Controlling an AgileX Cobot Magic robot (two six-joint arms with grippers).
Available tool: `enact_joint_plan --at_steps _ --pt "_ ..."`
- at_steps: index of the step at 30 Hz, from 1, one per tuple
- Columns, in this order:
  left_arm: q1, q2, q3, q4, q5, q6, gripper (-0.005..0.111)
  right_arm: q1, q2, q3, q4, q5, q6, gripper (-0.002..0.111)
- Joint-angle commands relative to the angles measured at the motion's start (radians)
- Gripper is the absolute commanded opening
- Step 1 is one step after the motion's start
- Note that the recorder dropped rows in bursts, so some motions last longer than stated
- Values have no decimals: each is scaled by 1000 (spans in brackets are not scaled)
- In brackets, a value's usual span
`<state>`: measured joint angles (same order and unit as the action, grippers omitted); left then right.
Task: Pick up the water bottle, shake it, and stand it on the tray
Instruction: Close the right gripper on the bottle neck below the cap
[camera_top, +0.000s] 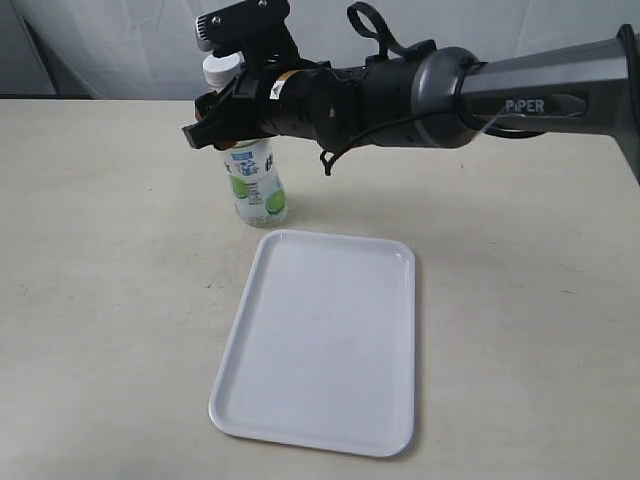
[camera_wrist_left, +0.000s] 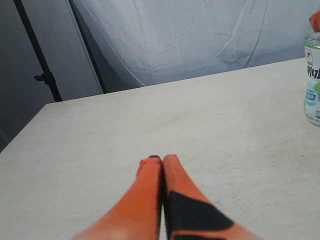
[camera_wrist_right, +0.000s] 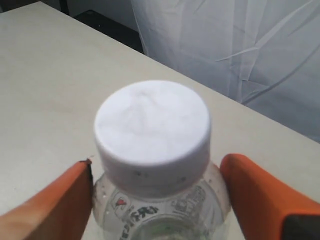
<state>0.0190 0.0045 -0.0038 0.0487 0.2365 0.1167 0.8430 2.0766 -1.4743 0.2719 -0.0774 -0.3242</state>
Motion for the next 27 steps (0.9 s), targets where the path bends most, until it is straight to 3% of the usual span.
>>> enact_joint_plan --at_steps 1,15,18,22,27 --pt "0 -5 4 -3 -4 -4 0 7 -12 12 29 -4 9 69" --pt "0 -5 4 -3 -4 -4 0 7 53 12 76 -28 9 69" --pt "0 -5 4 -3 -4 -4 0 7 62 12 78 -22 9 51" --pt "0 -5 4 -3 -4 -4 0 7 62 12 81 -6 9 -1" --pt "0 -5 4 -3 -4 -4 0 7 60 12 91 34 11 2"
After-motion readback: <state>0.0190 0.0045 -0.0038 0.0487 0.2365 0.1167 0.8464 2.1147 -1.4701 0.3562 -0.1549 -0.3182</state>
